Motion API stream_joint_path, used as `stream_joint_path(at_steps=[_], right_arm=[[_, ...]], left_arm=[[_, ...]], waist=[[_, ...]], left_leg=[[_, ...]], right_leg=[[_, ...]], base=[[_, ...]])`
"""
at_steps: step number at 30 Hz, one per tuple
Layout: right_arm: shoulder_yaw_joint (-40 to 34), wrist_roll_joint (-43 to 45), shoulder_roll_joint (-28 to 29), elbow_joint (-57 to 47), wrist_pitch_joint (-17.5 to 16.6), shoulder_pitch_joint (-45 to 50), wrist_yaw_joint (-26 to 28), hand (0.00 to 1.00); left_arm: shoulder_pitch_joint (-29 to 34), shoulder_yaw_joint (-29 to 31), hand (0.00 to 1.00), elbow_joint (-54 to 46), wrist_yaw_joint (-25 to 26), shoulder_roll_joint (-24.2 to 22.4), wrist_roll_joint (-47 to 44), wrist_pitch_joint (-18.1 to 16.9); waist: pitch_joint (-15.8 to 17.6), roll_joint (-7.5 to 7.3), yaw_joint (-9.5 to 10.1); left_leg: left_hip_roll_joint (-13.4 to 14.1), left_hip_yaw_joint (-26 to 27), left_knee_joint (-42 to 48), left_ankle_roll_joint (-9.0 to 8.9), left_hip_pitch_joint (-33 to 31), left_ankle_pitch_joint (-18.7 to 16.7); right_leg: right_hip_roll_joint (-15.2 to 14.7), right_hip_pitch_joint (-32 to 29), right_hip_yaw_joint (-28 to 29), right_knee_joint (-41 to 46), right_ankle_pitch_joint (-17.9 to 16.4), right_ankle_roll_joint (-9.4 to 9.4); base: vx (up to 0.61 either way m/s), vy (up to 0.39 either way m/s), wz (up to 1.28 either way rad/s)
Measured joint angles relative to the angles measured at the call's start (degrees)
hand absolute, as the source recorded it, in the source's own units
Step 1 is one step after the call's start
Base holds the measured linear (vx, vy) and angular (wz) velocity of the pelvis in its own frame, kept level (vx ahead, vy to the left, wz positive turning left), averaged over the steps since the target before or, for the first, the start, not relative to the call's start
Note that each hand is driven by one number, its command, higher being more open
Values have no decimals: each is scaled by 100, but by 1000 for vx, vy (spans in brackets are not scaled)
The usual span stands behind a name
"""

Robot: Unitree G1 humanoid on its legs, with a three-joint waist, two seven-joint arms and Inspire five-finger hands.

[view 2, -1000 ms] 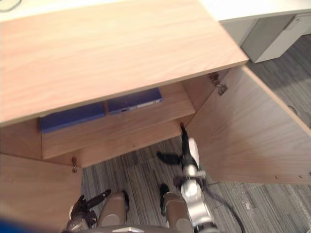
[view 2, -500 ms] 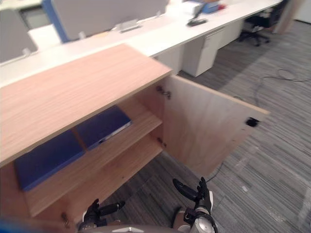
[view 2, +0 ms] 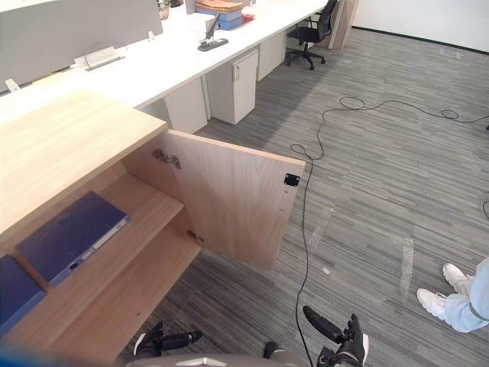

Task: Walk over to the cabinet, pick up the folder, carry it to the office cabinet, place the folder inside the office cabinet, then close the office cabinet door

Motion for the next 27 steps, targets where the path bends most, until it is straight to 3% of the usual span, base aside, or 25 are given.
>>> stream_joint_path(at_steps=[5, 15, 27], right_arm=[[-136, -179, -39, -9, 3, -578, -6, 100], [-94, -669, -825, -10, 1, -1907, 93, 100], [1004, -186, -910, 372, 23, -3403, 150, 100]], left_arm=[[77, -246, 100, -93, -69, 61, 34, -9], [98, -67, 100, -89, -314, 121, 19, 20], [204, 470, 100, -25, -508, 247, -104, 262]], waist=[[-65, -13, 22], [-123, 18, 147], [-138, 32, 282]], left_leg=[[-72, -98, -11, 3, -61, 7], [-189, -382, -104, 71, -95, 72], [-206, -393, -108, 72, -91, 76]], right_leg=[[-28, 143, -27, -352, 198, 19], [-159, 246, -216, -411, 238, 45], [-143, 345, -212, -642, 380, 30]], base=[[3, 27, 6], [-34, 6, 13], [0, 0, 0]])
